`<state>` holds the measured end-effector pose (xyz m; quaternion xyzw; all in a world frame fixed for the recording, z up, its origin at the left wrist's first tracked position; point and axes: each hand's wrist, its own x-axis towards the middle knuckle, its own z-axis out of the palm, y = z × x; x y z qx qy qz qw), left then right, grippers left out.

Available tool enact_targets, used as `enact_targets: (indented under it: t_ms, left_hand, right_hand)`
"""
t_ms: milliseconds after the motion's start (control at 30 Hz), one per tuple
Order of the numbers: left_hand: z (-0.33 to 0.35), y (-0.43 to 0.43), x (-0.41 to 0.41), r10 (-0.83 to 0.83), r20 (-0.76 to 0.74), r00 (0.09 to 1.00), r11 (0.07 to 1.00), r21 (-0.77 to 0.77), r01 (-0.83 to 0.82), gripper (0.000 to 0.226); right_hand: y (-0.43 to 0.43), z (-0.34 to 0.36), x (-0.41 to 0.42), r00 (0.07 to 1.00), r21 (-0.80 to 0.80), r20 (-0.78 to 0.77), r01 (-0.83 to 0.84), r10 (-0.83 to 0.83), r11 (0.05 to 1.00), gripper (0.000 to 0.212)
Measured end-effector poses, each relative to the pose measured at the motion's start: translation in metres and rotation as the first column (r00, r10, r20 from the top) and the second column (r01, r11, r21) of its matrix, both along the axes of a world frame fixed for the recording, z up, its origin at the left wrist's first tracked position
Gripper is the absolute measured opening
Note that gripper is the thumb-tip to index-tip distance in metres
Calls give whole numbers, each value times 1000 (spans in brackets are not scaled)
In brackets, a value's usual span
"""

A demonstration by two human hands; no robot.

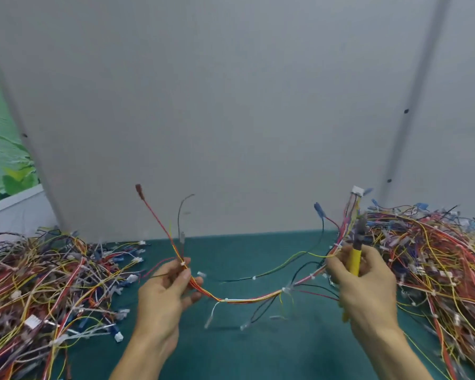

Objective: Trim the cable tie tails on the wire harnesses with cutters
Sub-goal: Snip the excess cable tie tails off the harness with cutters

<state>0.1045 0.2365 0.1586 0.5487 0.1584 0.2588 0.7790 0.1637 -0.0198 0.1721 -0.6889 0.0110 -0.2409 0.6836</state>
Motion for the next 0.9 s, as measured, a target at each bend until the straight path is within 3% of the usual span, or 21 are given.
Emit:
enact_targets:
  t_ms: [133, 367, 700, 767, 900]
  left_hand:
    - [-16, 0, 9, -36, -35, 999, 999, -35, 35, 19]
    - [-28, 11, 22, -75, -64, 995, 995, 61, 79, 19]
    - [-33, 11, 26, -89, -103, 991, 996, 20, 92, 17]
    - [-32, 10, 25, -102, -100, 990, 995, -7, 101, 16]
    - [-33, 3, 23, -236, -115, 965, 971, -72, 229, 14]
  right_hand:
    - [-1, -8, 13, 989, 135, -99, -95, 109, 986, 17]
    - [4, -11, 32, 971, 169, -117, -190, 211, 967, 16]
    - [7, -27, 34, 927, 169, -139, -324, 348, 931, 14]
    - [11, -26, 30, 861, 317, -145, -427, 488, 847, 16]
    - [26, -21, 17, 663, 645, -16, -565, 748, 515, 12]
